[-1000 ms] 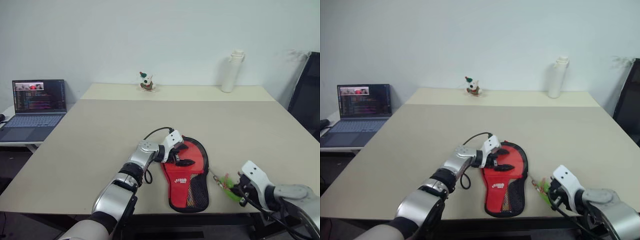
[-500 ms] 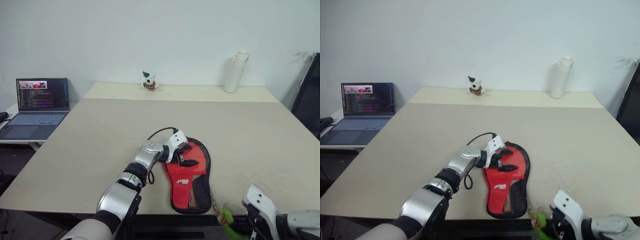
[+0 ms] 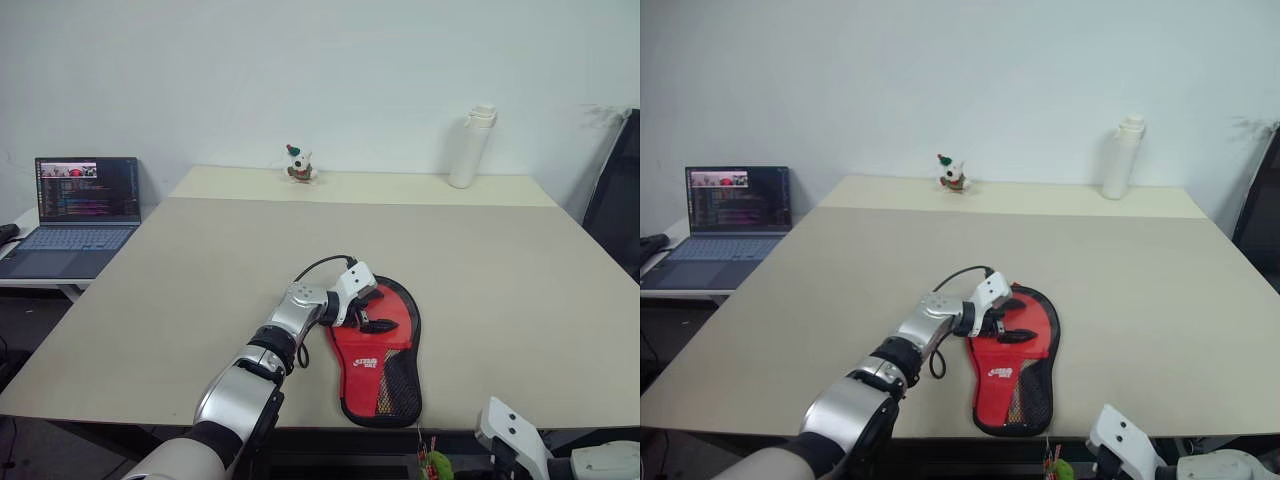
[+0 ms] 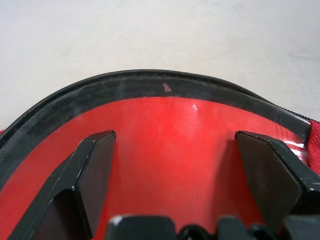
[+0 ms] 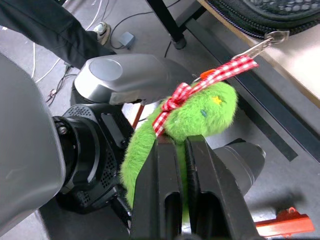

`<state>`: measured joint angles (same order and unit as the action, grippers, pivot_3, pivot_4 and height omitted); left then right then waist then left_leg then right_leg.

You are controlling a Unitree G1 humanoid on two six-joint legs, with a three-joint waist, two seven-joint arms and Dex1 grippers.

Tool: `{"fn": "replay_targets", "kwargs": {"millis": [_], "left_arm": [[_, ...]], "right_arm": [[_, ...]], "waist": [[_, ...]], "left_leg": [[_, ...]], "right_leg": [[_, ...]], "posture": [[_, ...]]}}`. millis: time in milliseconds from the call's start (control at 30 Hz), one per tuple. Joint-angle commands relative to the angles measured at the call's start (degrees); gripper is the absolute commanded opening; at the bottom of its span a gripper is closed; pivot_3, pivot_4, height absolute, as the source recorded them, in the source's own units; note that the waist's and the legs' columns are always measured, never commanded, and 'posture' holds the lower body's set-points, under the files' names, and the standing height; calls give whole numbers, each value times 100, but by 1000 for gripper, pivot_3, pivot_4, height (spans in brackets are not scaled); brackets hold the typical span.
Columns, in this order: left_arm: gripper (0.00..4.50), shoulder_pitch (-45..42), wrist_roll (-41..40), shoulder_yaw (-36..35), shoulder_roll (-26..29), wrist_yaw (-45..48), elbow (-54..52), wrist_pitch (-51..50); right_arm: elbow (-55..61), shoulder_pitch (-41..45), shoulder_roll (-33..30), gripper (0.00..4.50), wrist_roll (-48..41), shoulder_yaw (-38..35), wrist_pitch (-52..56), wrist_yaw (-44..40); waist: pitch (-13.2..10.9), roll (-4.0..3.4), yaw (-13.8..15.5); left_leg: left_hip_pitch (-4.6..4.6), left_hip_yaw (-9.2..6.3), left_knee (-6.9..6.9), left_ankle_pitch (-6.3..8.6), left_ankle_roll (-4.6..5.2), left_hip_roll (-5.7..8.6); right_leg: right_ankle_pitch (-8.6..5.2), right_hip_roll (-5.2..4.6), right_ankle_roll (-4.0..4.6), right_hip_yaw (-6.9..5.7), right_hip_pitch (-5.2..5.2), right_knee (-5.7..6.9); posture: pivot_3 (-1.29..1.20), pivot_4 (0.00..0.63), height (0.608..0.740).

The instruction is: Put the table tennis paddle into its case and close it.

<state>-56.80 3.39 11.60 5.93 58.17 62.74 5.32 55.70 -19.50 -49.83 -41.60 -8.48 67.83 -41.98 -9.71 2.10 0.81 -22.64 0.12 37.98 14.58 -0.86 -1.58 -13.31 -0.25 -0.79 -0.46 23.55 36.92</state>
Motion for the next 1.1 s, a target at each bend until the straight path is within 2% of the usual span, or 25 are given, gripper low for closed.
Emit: {"fn": "replay_targets", "kwargs": {"millis": [33,167,267,367,433,567,700,800,900,1000,1100], "left_arm": [[4167,113,155,112,-56,7,105,-89],[4167,129,136,111,-66,60,74,-112],[4167,164,139,123,-47,106,30,-118],[4167,185,112,98,-5,142,-22,-138],[4167,192,63,58,19,180,-113,-162],[4167,213,-113,-88,111,324,-493,-277],[4167,289,-373,-304,316,463,-1024,-485],[4167,580,-663,-404,596,818,-1841,-825],[4167,1125,-966,-471,1099,1205,-2987,-1316],[4167,1637,-1238,-732,1657,1139,-3925,-1809],[4167,2153,-1602,-1117,1989,827,-4845,-2417]], "right_arm": [[-19,-8,-103,43,-89,54,-163,-21],[-83,-110,-264,1040,-6,45,-393,-90],[-88,-182,-335,2157,-143,-134,-551,-228],[-303,15,-334,3085,-319,-471,-722,-384],[-626,430,-216,3085,-331,-640,-873,-290],[-1559,1805,200,3085,-226,-744,-1188,160],[-2480,2675,586,3085,488,-350,-2174,296],[-3263,3213,921,3085,1000,111,-2884,218],[-4109,3738,1189,3085,1147,361,-3318,-99],[-4960,4281,1443,3085,1368,538,-3844,-382],[-5748,4713,1581,3085,1523,626,-4288,-749]], "waist": [[0,0,0],[0,0,1],[0,0,1],[0,1,0],[-1,2,-8],[-5,1,-79],[-7,0,-88],[-11,-6,-120],[-15,-14,-135],[-22,-23,-181],[-25,-26,-180]], "left_leg": [[0,0,0,0,0,0],[0,0,0,0,0,1],[0,-1,0,0,0,1],[3,0,1,0,0,1],[7,0,1,0,0,1],[17,2,2,0,0,0],[-1,-5,-6,0,1,-3],[-25,-1,-7,0,2,-5],[-31,8,-8,-1,2,-7],[-27,10,-8,-1,3,-11],[-26,8,-4,-1,3,-12]], "right_leg": [[0,0,0,0,-1,-1],[0,-2,0,-1,-1,-1],[0,-2,0,-2,-2,-1],[0,-2,0,-1,-4,-1],[0,-2,0,-2,-8,-1],[0,-3,0,0,-13,1],[-6,2,11,-6,1,2],[-7,9,13,2,29,8],[-7,11,16,11,48,19],[-7,11,20,20,52,28],[-7,10,20,16,51,36]], "posture": [[0,150,740],[0,150,740],[0,150,740],[0,150,740],[0,150,740],[0,150,740],[0,150,740],[0,150,740],[0,150,740],[0,150,740],[0,150,740]]}}
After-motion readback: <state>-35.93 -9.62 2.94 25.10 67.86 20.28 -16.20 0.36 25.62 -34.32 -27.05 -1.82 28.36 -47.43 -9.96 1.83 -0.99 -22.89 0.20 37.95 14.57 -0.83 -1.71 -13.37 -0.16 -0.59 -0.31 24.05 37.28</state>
